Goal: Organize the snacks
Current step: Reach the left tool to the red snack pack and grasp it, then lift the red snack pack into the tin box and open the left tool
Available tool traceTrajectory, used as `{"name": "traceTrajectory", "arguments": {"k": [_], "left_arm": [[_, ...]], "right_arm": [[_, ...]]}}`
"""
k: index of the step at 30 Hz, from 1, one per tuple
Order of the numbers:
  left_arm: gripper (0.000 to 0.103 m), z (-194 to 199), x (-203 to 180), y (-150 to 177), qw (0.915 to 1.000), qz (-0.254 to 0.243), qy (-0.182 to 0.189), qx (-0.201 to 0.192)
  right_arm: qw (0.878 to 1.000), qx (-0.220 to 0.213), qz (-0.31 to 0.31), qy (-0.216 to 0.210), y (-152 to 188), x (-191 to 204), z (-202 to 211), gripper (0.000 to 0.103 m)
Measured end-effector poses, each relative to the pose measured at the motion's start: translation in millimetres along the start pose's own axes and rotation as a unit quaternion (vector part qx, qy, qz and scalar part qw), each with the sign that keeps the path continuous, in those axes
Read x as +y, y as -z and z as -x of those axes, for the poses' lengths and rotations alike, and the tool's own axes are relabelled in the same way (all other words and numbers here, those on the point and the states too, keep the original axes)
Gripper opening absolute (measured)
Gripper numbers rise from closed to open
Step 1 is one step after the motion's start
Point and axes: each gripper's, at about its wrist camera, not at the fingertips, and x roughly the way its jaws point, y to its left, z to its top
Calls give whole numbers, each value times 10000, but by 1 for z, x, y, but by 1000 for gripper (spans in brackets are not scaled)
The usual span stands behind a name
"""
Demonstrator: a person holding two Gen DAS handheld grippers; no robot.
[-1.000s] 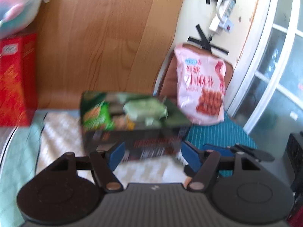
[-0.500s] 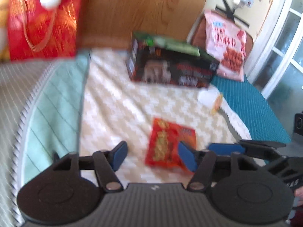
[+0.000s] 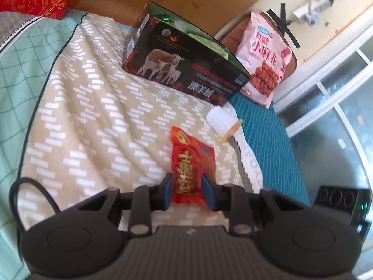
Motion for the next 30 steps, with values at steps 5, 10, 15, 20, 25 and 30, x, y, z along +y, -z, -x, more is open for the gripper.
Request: {"name": "traceTrajectory", "arguments": {"k": [5,10,15,20,25,30], "left_arm": [[13,-8,-15,-7,9998,-181,32,9],[12,-8,-24,-15,9994,-328,-65,49],[11,8,-25,-31,9993,-152,281,-174],[11,19,-35,-44,9982,-265,408,-355],[11,30,-45,-82,9952,-448,515,-708],[11,9,-57,-130,9916,-816,447,-899]], "right_arm": [[9991,-117,326,230,-1,7,-6,41],[9941,-219,935,508,1,17,-9,41],[9726,-413,2104,897,10,45,-6,43],[9404,-857,2948,1464,4,62,-12,17],[9199,-1366,3323,1572,-33,69,-16,15],[9008,-1671,3477,1995,-82,62,-48,15]]}}
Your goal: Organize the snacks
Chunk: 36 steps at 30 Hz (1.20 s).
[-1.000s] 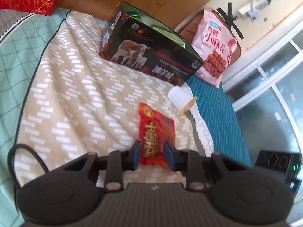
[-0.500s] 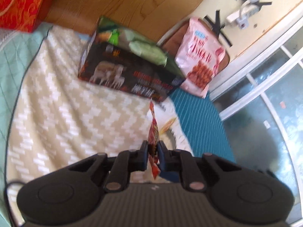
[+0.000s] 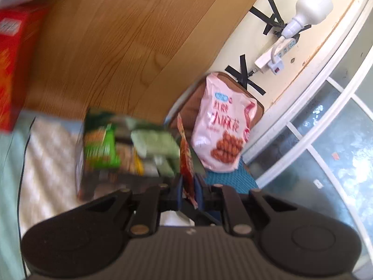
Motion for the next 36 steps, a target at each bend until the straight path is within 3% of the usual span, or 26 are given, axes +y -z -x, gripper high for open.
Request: {"name": "traceTrajectory", "arguments": {"k": [3,5,7,14,19,27,36], "left_arm": [[14,-32,14,-15,9992,-47,-376,115],[30,-52,22,-14,9932,-204,-1140,126],[30,-60,22,-7,9831,-533,-1746,139],[29,-27,-14,27,9650,-1151,-2315,-439],[29,-14,-39,61,9520,-1440,-2678,-349],[32,-6,-51,112,9482,-1457,-2820,105],[37,6,-46,137,9430,-1296,-3063,127]], "right_arm": [[9995,257,-163,69,-4,-13,-36,18],[9983,390,-410,119,-4,-22,-45,29],[9976,274,-643,-29,-1,-23,-32,35],[9941,211,-1062,-65,25,-24,19,37],[9902,249,-1371,84,44,-18,51,37],[9821,465,-1823,46,62,-11,75,37],[9808,603,-1845,187,70,-1,88,39]]}}
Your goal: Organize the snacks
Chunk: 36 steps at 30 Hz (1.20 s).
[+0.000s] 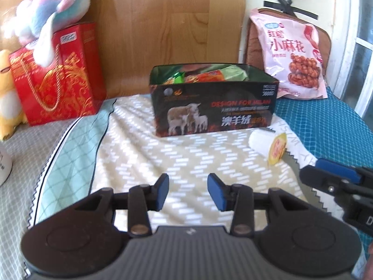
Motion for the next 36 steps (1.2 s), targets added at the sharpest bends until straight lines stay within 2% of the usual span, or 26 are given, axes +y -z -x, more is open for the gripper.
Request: {"name": "traceTrajectory", "arguments": {"k": [6,10,13,18,36], "left_arm": [[38,-6,12,12,9998,151,-146,55],[43,-14,15,24,9995,204,-232,23],[51,-13,8,35,9983,-36,-471,-327],[51,-12,8,36,9984,-56,-432,-370],[52,-7,8,41,9978,-88,-441,-476]], "right_arm": [[9998,193,-42,21,11,3,-4,42],[9993,363,-8,69,21,7,-11,42],[9997,230,-26,113,21,7,-9,42],[9994,186,-217,171,21,1,-8,42],[9993,47,-263,263,22,3,-3,45]]}}
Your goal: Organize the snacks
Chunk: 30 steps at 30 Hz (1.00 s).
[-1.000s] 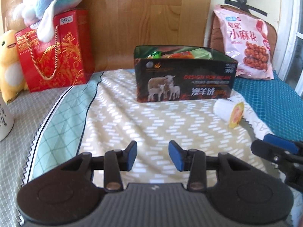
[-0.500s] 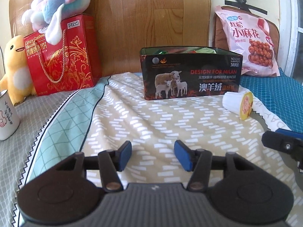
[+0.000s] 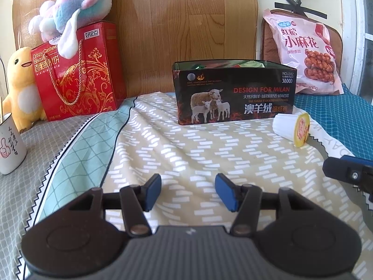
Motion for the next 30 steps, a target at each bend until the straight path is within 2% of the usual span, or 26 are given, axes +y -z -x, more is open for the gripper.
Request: {"name": "traceTrajectory", "arguments": {"k": [5,13,18,23,30], "left_arm": [[53,0,0,0,10000,-30,6,-30],[56,2,1,0,9999,-45,4,-95],[63,4,1,0,9998,-59,-22,-165],[77,8,-1,1,9995,-112,-72,-288],[78,11,-5,1,9988,-249,-136,-408]], "right_arm": [[10000,-19,-5,32,0,0,0,49],[9999,-67,-40,142,2,5,3,49],[9998,-74,-47,177,2,5,2,49],[9998,-87,-41,192,2,5,3,51],[9998,-85,-22,178,1,3,2,52]]}}
